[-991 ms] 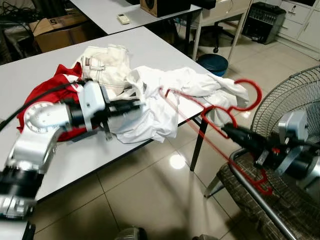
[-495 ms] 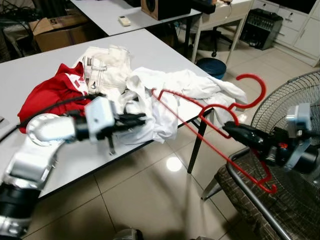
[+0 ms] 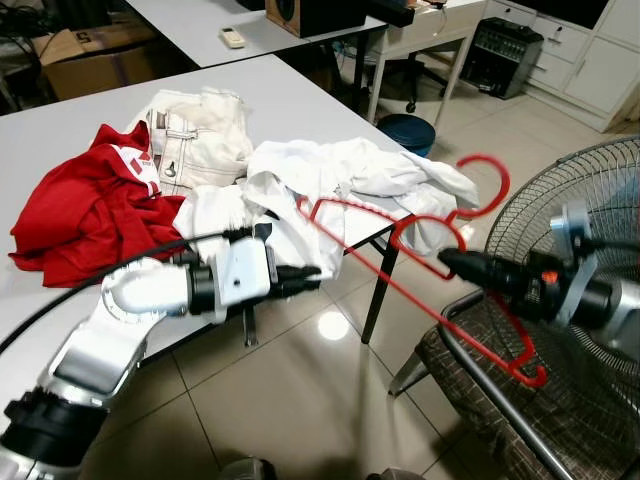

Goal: Hang hanger

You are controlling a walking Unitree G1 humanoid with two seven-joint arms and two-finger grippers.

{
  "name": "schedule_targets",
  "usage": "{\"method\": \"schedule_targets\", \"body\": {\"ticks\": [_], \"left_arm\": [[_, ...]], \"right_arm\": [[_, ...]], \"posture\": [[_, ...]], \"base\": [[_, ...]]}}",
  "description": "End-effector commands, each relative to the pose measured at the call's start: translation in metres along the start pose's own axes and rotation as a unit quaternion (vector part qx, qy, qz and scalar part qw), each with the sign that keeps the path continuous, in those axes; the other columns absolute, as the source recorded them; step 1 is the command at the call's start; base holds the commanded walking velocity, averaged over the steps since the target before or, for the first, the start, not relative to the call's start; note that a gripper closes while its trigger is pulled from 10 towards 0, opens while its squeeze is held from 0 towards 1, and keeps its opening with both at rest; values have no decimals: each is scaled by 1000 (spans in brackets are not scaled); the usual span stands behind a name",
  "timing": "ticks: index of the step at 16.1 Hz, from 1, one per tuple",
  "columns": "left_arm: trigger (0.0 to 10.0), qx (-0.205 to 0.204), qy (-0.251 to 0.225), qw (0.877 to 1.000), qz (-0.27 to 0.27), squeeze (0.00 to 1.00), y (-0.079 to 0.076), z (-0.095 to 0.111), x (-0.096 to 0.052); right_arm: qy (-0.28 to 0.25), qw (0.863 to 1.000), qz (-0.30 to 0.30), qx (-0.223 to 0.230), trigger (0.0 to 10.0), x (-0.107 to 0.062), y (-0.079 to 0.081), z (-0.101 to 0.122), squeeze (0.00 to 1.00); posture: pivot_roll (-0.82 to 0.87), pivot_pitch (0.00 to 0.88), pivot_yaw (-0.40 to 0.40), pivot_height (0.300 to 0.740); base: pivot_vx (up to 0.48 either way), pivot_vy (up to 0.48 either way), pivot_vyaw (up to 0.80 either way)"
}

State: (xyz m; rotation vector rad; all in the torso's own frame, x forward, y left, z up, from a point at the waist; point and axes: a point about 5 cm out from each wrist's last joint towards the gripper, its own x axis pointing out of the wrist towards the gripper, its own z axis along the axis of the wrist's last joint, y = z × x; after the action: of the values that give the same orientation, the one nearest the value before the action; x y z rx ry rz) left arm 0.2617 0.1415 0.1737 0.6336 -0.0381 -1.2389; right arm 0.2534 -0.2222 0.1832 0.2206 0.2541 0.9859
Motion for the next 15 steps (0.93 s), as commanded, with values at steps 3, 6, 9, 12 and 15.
{"method": "schedule_targets", "body": {"ticks": [3, 6, 9, 12, 15], "left_arm": [[0, 8, 11, 1000, -9, 0, -10, -1, 4], [0, 13, 14, 1000, -11, 0, -12, -4, 9], [0, 19, 10, 1000, -15, 0, -13, -2, 12], [0, 23, 7, 1000, -15, 0, -12, 0, 15], [0, 25, 6, 1000, -17, 0, -12, 1, 15]], "right_arm": [[10, 1000, 4, 26, 10000, 2, -7, 3, 0], [23, 999, 25, 42, 10000, 11, -11, -2, 0], [28, 998, 12, 47, 10000, 25, -20, -3, 0], [1, 998, -24, 66, 10000, 39, -31, 6, 0], [-11, 996, -26, 81, 10000, 45, -31, 8, 0]], "posture": [[-154, 70, -38, 740], [-155, 74, -36, 740], [-152, 86, -33, 740], [-146, 88, -36, 740], [-146, 88, -35, 740]], "base": [[0, 0, 0], [0, 0, 0], [0, 0, 0], [0, 0, 0], [0, 0, 0]]}}
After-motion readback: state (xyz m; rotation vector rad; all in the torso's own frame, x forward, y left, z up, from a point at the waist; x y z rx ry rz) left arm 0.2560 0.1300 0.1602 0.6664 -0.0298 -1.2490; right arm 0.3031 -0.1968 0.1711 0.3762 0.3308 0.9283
